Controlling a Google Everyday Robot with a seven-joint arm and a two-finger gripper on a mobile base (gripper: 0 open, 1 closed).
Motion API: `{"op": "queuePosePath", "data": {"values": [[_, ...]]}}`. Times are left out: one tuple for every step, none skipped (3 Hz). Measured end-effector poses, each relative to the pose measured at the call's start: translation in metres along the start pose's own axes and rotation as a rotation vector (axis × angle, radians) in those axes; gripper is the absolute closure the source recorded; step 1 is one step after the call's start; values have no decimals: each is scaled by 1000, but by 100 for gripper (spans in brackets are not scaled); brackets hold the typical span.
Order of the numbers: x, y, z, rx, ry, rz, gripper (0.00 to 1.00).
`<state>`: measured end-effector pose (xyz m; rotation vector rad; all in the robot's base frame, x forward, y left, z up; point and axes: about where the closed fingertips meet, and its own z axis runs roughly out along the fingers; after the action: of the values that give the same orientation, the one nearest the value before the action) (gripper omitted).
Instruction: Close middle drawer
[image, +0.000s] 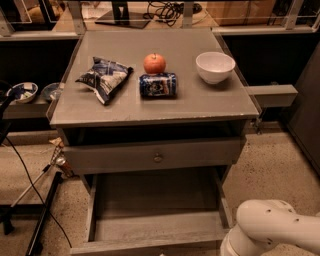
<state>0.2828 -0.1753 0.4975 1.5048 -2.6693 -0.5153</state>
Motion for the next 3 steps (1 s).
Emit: {"op": "queuePosePath", "data": {"values": [[3,-10,16,3,-13,15,100],[-7,-43,55,-14,-64,56,100],[-7,-43,55,-14,-64,56,100]]}}
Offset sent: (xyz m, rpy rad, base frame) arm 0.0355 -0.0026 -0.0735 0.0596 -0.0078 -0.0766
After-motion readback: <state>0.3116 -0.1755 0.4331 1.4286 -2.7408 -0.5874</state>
